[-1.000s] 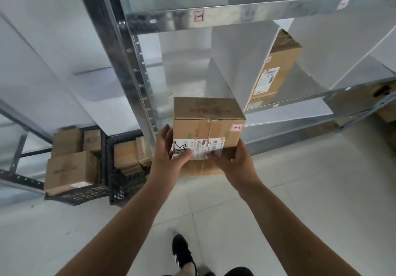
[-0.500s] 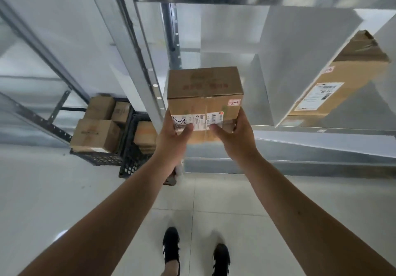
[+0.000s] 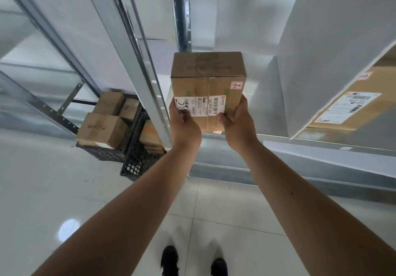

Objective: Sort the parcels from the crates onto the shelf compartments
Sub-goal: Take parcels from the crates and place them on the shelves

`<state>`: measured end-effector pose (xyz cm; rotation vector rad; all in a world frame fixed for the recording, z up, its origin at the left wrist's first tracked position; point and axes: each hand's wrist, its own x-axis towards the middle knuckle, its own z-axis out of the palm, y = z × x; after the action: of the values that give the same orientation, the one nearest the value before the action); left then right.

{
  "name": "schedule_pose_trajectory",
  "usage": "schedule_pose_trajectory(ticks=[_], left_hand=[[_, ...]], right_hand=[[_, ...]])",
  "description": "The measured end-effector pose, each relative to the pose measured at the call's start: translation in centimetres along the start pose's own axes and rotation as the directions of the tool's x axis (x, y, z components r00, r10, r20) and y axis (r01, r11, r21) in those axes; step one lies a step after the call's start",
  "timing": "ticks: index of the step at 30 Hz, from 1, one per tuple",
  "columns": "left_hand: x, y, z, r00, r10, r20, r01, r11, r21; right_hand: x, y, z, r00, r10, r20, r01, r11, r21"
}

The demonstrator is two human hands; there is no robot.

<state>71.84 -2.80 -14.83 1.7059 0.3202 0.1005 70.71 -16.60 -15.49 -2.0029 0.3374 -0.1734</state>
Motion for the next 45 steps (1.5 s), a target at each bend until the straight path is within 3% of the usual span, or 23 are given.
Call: schedule_pose_trajectory(ticks=[16,26,32,35,38,41,45], left_hand=[[6.8,1.1,2.4,0.986,-0.103,-0.128,0.083,0.986,-0.147],[7.9,2.2,2.1,0.977,-0.163,-0.137,0.129,0.964,-0.233],[8.0,2.2,2.4,0.951,-0.267,-0.155,0.214,0.933,-0.291],[6.6,2.5,2.6,0.960,-0.218,-0.175,0.172,0.954,-0.243],[4.6,2.3,2.6,0.956,-0.265,-0.128,0.235,0.949,-0.212],[1.2,1.2,1.6,0.975,-0.221,-0.010,0.219,0.970,-0.103],[-5.9,0.6,-1.7,0.941,-0.297,0.162,0.309,0.949,-0.057]], right_hand=[[4.7,-2.9,5.0,0.989,0.119,-0.087,-0.108,0.987,0.117],[5.4,-3.8,7.2,0.977,0.145,-0.157,-0.118,0.979,0.168],[5.3,-2.8,6.3,0.974,0.212,-0.076,-0.198,0.968,0.155],[4.0,-2.1,5.6,0.958,0.282,-0.045,-0.269,0.944,0.193],[1.5,-1.9,5.0,0.943,0.329,-0.042,-0.300,0.900,0.316],[-2.5,-1.8,4.4,0.956,0.289,-0.041,-0.270,0.929,0.252],[-8.1,-2.1,4.1,0.942,0.332,0.042,-0.327,0.883,0.337]])
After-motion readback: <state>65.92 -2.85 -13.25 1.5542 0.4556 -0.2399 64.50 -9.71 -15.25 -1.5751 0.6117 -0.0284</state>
